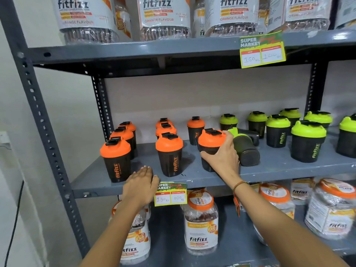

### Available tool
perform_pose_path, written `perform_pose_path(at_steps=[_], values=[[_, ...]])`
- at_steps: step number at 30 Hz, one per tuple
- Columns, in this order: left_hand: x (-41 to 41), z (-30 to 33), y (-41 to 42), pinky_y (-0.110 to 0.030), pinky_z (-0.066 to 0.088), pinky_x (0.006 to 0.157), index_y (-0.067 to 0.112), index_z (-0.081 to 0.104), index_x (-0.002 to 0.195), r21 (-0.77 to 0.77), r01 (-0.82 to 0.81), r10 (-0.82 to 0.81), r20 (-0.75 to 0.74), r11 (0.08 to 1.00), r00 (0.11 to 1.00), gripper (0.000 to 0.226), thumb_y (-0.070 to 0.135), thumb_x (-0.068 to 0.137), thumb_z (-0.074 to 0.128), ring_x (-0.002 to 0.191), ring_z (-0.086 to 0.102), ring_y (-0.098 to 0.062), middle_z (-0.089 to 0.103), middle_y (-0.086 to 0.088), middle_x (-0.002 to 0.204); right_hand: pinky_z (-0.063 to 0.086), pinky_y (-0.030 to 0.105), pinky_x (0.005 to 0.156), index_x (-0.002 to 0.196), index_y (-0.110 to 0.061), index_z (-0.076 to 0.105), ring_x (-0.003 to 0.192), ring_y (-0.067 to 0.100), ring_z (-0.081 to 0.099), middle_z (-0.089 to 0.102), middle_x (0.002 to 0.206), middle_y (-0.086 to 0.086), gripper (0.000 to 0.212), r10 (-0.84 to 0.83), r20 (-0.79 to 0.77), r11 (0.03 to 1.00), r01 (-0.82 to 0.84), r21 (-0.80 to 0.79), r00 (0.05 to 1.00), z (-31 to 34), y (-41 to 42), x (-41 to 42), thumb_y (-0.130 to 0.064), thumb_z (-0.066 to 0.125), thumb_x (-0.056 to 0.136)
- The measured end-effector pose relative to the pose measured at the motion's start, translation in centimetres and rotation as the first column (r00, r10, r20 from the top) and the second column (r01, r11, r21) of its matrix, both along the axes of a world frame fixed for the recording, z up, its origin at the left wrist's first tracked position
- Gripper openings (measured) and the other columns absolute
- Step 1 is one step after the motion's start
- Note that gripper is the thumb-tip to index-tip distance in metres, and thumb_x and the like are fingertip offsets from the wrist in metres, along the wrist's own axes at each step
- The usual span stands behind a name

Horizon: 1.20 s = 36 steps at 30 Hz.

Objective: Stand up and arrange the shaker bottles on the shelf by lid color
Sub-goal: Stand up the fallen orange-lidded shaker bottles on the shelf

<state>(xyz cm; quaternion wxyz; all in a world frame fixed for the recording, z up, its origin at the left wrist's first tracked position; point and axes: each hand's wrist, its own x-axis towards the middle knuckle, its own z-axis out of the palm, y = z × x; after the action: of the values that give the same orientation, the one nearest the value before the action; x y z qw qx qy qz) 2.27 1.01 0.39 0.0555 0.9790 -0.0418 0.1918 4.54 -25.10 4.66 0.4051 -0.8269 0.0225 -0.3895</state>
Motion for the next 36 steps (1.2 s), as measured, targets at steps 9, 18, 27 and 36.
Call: perform_pose_path(at_steps=[9, 18, 27, 36], values=[[0.0, -0.1, 0.1, -0.038, 0.027, 0.117, 0.011, 0.037, 0.144, -0.004, -0.001, 0.001, 0.0, 1.0, 1.0, 0.058, 0.042, 0.098, 0.019, 0.141, 0.034, -0.02, 0.038, -0.01, 0.152, 0.042, 0.048, 0.1, 0.145, -0.026, 0.02, 0.131, 0.035, 0.039, 0.036, 0.145, 0.008, 0.114, 0.003, 0.011, 0.999, -0.003, -0.045, 1.0, -0.2, -0.1, -1.0, -0.066, 0.08, 0.056], [0.1, -0.1, -0.1, -0.038, 0.029, 0.116, 0.008, 0.04, 0.142, -0.011, 0.003, -0.003, -0.007, 1.0, 1.0, 0.056, 0.039, 0.098, 0.022, 0.14, 0.036, -0.022, 0.039, -0.013, 0.151, 0.038, 0.045, 0.105, 0.125, -0.018, 0.052, 0.119, 0.023, 0.049, 0.05, 0.125, -0.001, 0.046, -0.007, 0.31, 0.985, -0.047, 0.164, 0.951, 6.0, -5.6, -1.0, -0.046, 0.055, 0.089], [1.9, 1.0, -0.9, -0.034, 0.011, 0.12, 0.01, 0.024, 0.15, -0.054, -0.025, 0.018, -0.127, 0.998, 0.992, 0.057, 0.035, 0.099, 0.022, 0.148, 0.017, -0.018, 0.019, -0.009, 0.16, 0.039, 0.039, 0.108, 0.139, -0.017, 0.049, 0.13, 0.031, 0.049, 0.052, 0.142, 0.013, 0.073, 0.031, -0.383, 0.719, -0.287, -0.633, 0.923, 11.6, -9.1, 8.9, -0.031, 0.08, 0.074], [1.8, 0.2, -0.9, -0.034, 0.014, 0.12, 0.012, 0.028, 0.149, -0.039, -0.049, 0.046, -0.088, 0.998, 0.995, 0.064, 0.04, 0.093, 0.015, 0.146, 0.023, -0.017, 0.025, -0.008, 0.158, 0.047, 0.037, 0.099, 0.147, -0.021, 0.032, 0.124, 0.028, 0.052, 0.05, 0.141, 0.008, 0.115, -0.265, -0.629, 0.367, -0.527, -0.767, 0.731, 10.2, -6.9, 15.6, -0.043, 0.092, 0.051]])
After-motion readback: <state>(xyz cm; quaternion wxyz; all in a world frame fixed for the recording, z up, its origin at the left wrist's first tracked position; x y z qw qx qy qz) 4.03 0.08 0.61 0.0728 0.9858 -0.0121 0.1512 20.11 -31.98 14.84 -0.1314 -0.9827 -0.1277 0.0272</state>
